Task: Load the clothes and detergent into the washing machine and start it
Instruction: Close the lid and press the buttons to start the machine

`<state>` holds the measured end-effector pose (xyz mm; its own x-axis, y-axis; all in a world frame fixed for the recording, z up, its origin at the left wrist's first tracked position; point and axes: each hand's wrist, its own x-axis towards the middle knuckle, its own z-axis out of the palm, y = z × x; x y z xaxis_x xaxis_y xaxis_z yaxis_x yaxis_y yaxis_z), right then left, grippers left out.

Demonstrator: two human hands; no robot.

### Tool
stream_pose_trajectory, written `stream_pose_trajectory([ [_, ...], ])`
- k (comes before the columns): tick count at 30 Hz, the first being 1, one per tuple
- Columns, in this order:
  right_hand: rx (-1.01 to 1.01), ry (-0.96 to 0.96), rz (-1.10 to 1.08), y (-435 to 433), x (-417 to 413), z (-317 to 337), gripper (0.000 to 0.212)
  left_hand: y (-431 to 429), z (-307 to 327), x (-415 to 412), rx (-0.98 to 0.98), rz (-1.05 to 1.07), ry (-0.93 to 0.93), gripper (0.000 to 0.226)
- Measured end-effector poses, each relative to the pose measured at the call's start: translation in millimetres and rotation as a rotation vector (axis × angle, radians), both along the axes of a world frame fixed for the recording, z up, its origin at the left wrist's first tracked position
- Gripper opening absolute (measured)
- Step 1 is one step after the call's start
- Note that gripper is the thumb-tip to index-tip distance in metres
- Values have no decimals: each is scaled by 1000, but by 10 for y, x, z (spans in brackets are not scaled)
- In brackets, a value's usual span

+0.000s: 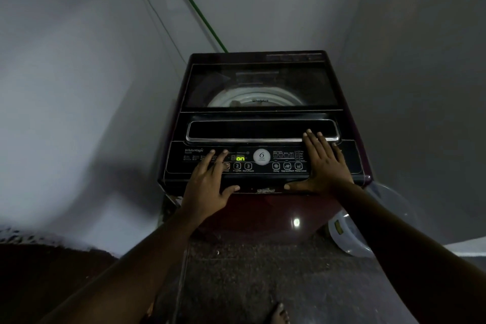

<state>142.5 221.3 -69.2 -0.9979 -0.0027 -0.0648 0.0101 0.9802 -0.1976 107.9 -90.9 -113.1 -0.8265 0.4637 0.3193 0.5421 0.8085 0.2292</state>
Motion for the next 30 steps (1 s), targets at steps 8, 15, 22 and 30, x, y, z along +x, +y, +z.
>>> stream_pose_trajectory([
  [8,52,-10,-19,-1,3,-7,148,-44,275,-337,-296,-30,-234,131],
  [15,46,3,-20,-21,12,5,146,-53,267,-332,-352,-19,-236,130],
  [22,50,9,-23,-22,22,11,146,-48,255,-331,-334,-20,-218,129],
  [30,50,1,-25,-33,26,-2,147,-64,222,-320,-359,-13,-191,129],
])
